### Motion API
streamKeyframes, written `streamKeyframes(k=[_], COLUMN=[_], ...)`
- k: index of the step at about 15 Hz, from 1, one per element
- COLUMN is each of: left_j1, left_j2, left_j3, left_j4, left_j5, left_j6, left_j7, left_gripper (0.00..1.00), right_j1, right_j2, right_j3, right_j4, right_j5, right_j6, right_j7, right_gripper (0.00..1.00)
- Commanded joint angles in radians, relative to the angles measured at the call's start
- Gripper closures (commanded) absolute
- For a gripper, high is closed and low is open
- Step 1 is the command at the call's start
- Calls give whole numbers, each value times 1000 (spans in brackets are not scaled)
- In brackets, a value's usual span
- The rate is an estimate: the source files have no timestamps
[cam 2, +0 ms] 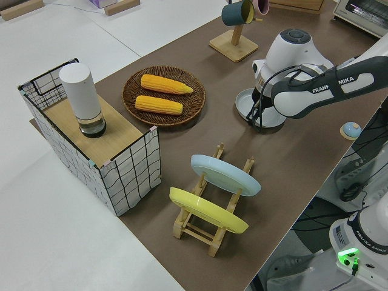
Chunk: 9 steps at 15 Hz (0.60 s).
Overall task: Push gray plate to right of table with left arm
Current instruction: 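Push the gray plate across the table toward the toaster oven with the left gripper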
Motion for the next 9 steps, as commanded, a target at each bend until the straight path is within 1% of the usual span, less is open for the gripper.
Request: streamKeyframes(k=[1,5,9], left_j1=[-78,-183,-296], left_j2=[11,32,58], left_j3=[-5,-7,-5], left_j4=[-13,-10,16], left_j5=[0,-2,0], left_j6=[11,28,47], left_j7=[-108,-223,-380], left_gripper=[1000,1000,1000], right_j1=[-1,-1,-1], right_j2=[-6,-6,-6], right_j3=[0,0,0], right_j4=[1,1,1], right_j5=[7,7,7], right_j6=[-10,-10,-10], right_j7=[3,3,3], right_gripper=[17,17,17])
